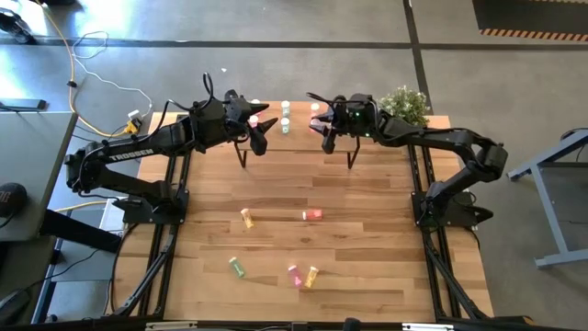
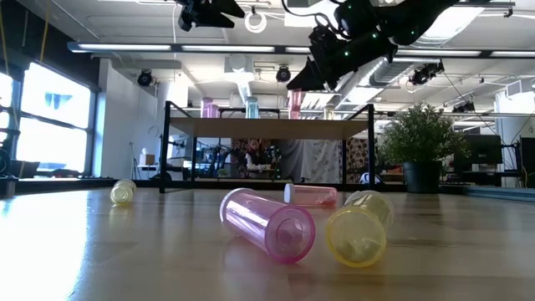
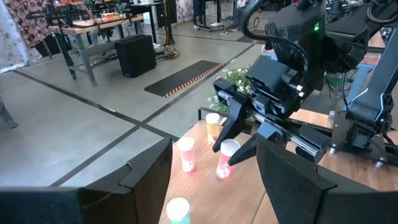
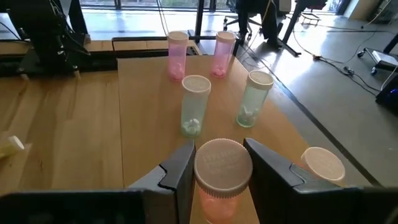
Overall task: Pick and place medicine bottles onto shelf by color
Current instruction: Put the bottom orange pill bottle on the shelf aligned with the other orange pill bottle
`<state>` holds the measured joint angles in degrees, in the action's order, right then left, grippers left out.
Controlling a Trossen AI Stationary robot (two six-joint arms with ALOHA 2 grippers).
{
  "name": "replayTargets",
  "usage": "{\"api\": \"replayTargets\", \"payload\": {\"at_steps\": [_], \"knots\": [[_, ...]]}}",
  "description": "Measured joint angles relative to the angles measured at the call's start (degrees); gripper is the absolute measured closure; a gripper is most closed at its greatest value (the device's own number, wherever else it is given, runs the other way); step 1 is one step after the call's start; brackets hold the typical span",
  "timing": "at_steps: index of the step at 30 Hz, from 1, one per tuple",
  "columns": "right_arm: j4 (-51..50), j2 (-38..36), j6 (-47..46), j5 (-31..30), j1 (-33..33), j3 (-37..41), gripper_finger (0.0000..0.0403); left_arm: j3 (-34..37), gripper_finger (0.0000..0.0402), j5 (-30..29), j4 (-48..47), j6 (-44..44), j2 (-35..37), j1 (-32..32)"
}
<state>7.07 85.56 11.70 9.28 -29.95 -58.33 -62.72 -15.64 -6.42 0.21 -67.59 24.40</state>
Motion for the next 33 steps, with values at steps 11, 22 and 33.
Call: {"api": "replayTargets", "payload": {"at_steps": [11, 22, 33], "knots": [[-1.09, 0.00, 4.92, 0.45, 0.00, 0.02, 0.0286, 0.00, 0.0177, 0.01, 0.01, 0.00, 0.00, 0.00], [-0.44, -0.02, 6.39, 0.94, 0.09, -4.50, 0.0286, 0.00, 0.0177, 0.00, 0.02, -0.02, 0.00, 0.00], [-6.01, 3.28, 4.84, -0.28, 1.22, -5.14, 0.0286, 0.02, 0.0177, 0.00, 0.09, -0.03, -0.02, -0.03]]}}
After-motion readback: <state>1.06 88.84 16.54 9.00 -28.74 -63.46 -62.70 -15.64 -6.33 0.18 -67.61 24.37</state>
